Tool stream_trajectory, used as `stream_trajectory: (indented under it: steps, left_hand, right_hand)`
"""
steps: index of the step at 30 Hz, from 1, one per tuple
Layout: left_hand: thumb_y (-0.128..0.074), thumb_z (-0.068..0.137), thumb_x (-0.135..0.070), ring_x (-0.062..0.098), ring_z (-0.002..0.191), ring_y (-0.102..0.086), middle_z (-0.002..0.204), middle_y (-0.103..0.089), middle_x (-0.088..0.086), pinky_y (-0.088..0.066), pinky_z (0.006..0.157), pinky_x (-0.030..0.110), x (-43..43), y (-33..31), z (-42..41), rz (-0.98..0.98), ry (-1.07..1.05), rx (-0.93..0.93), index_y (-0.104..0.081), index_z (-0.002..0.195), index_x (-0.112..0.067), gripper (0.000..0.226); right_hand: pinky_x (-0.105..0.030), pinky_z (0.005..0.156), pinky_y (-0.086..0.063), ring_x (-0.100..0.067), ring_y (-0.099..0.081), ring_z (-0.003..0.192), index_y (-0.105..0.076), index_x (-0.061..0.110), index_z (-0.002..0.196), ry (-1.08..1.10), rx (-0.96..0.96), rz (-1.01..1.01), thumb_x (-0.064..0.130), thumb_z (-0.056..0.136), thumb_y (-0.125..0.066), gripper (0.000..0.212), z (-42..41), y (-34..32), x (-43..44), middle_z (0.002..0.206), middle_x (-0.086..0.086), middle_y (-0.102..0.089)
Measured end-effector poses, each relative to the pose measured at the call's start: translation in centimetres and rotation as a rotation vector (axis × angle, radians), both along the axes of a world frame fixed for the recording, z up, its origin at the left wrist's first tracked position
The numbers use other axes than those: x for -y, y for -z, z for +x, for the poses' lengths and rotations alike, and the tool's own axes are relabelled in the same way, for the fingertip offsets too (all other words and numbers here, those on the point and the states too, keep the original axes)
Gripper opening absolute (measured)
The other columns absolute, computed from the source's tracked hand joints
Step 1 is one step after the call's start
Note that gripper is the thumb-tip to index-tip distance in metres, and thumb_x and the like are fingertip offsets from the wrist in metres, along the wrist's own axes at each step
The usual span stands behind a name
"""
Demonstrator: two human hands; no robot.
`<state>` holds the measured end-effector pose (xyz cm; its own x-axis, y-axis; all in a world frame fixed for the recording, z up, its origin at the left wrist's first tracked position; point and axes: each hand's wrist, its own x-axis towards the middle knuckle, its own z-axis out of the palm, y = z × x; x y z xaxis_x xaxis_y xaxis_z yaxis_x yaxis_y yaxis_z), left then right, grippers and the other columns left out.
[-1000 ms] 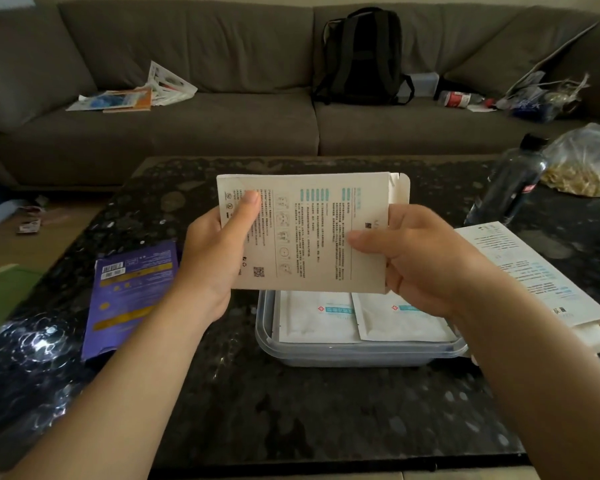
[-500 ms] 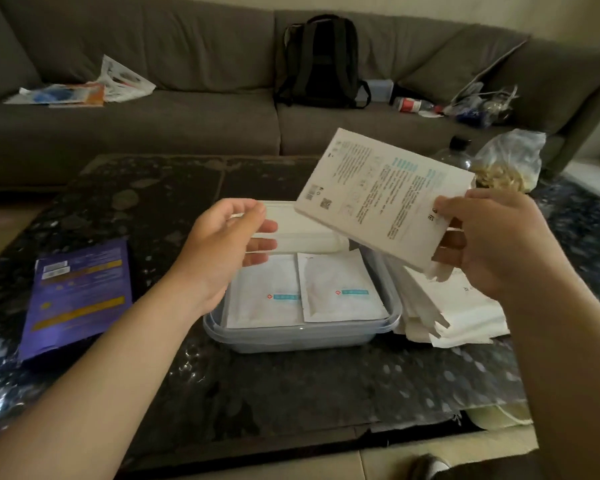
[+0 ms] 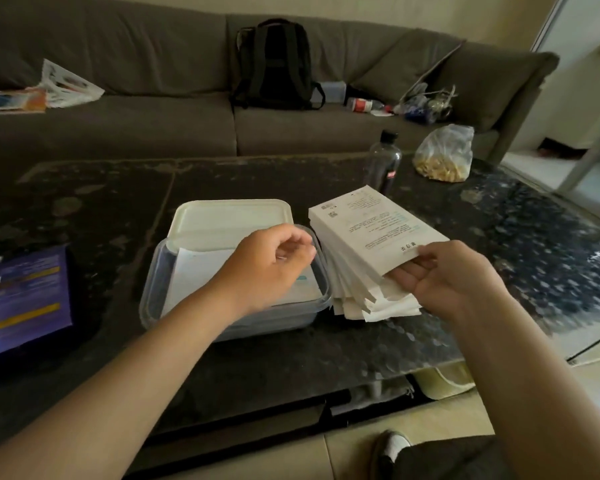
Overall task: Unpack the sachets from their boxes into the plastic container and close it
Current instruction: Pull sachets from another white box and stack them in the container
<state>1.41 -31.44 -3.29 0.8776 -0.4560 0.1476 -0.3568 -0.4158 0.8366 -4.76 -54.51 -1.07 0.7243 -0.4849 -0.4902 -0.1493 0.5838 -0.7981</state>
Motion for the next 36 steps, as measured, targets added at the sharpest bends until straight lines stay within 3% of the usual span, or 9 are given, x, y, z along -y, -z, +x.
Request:
stream_trajectory:
  steps: [5, 8, 12, 15, 19, 23, 29, 36]
  left_hand:
    - [-0.057, 0.106, -0.038, 0.008, 0.130, -0.055, 0.135, -0.064, -0.009, -0.046, 0.113, 0.036, 0.5, 0.2, -0.9, 0.224, 0.049, -0.010, -0.064, 0.130, -0.027, 0.028]
    - [-0.055, 0.106, -0.040, 0.011, 0.131, -0.054, 0.140, -0.061, -0.007, -0.047, 0.110, 0.035, 0.4, 0.4, -1.0, 0.335, 0.076, -0.001, -0.063, 0.132, -0.025, 0.031]
    - [-0.052, 0.107, -0.042, 0.015, 0.121, -0.057, 0.134, -0.061, -0.004, -0.050, 0.107, 0.040, -0.1, 1.1, -0.8, 0.492, 0.063, 0.047, -0.065, 0.126, -0.024, 0.030]
    - [-0.046, 0.109, -0.041, 0.017, 0.122, -0.056, 0.137, -0.060, -0.002, -0.049, 0.108, 0.041, -0.5, 1.2, -0.4, 0.570, 0.021, 0.112, -0.065, 0.130, -0.020, 0.035]
    - [-0.033, 0.112, -0.043, 0.019, 0.131, -0.051, 0.148, -0.054, 0.000, -0.043, 0.112, 0.040, -1.1, 1.3, -0.1, 0.691, 0.074, 0.097, -0.060, 0.140, -0.020, 0.045]
    - [-0.021, 0.114, -0.046, 0.021, 0.160, -0.018, 0.174, -0.021, 0.001, -0.017, 0.128, 0.039, -1.1, 0.8, -0.4, 0.804, 0.172, 0.018, -0.030, 0.164, -0.023, 0.056]
    - [-0.021, 0.106, -0.067, 0.018, 0.161, 0.013, 0.175, 0.014, -0.004, -0.001, 0.130, 0.041, -1.8, 0.7, -0.5, 0.934, 0.275, -0.037, 0.002, 0.168, -0.027, 0.077]
    - [-0.026, 0.101, -0.074, 0.024, 0.162, -0.008, 0.177, -0.001, -0.002, -0.015, 0.129, 0.046, -2.8, 0.7, 0.0, 0.933, 0.232, 0.022, -0.009, 0.168, -0.027, 0.083]
  right_hand:
    - [-0.049, 0.067, -0.060, -0.035, -0.070, 0.097, -0.046, -0.003, 0.129, 0.021, -0.011, -0.017, -0.006, 0.101, -0.040, 0.029, -0.3, 0.6, 0.1, 0.115, -0.021, -0.068]
    - [-0.044, 0.068, -0.061, -0.033, -0.072, 0.091, -0.053, -0.005, 0.116, -0.003, -0.074, -0.111, 0.000, 0.102, -0.050, 0.016, -0.6, 0.7, -0.1, 0.107, -0.020, -0.070]
    - [-0.035, 0.057, -0.061, -0.029, -0.076, 0.067, -0.062, -0.007, 0.098, 0.006, -0.186, -0.330, 0.008, 0.096, -0.065, 0.016, -1.0, 0.4, -0.3, 0.082, -0.019, -0.072]
    - [-0.035, 0.051, -0.061, -0.029, -0.074, 0.057, -0.060, -0.006, 0.100, -0.017, -0.218, -0.443, 0.012, 0.094, -0.069, 0.020, -1.3, 0.2, -0.7, 0.073, -0.021, -0.072]
    - [-0.039, 0.053, -0.062, -0.024, -0.071, 0.051, -0.063, 0.005, 0.090, -0.074, -0.330, -0.888, 0.026, 0.097, -0.064, 0.022, -2.0, 0.2, -1.2, 0.069, -0.012, -0.073]
    - [-0.044, 0.058, -0.062, -0.020, -0.069, 0.048, -0.061, 0.010, 0.080, -0.021, -0.315, -1.219, 0.031, 0.092, -0.051, 0.026, -2.3, -0.4, -2.0, 0.060, -0.004, -0.070]
    - [-0.047, 0.063, -0.059, -0.026, -0.067, 0.063, -0.054, 0.014, 0.073, -0.059, -0.176, -1.365, 0.030, 0.092, -0.054, 0.025, -2.0, -1.2, -5.1, 0.066, -0.004, -0.067]
    - [-0.034, 0.056, -0.049, -0.018, -0.058, 0.062, -0.056, 0.016, 0.075, -0.232, -0.076, -1.482, 0.034, 0.096, -0.056, 0.027, 0.4, -1.0, -9.3, 0.065, 0.001, -0.061]
